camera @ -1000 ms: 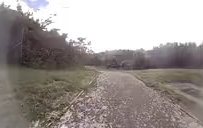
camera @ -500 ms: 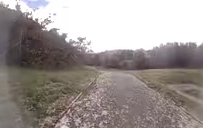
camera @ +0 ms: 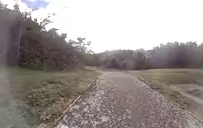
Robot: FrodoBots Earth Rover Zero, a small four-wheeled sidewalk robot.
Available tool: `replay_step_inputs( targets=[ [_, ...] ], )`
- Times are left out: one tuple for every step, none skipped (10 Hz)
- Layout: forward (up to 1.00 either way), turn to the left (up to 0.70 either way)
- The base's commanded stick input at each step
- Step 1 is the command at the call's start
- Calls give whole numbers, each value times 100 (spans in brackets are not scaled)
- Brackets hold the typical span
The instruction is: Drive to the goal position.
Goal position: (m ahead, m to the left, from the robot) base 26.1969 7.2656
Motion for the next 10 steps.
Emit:
replay_step_inputs(
  targets=[
    [30, 0],
    [30, 0],
    [30, 0],
    [30, 0],
    [30, 0],
    [30, 0],
    [30, 0],
    [30, 0],
    [30, 0],
    [30, 0]
  ],
)
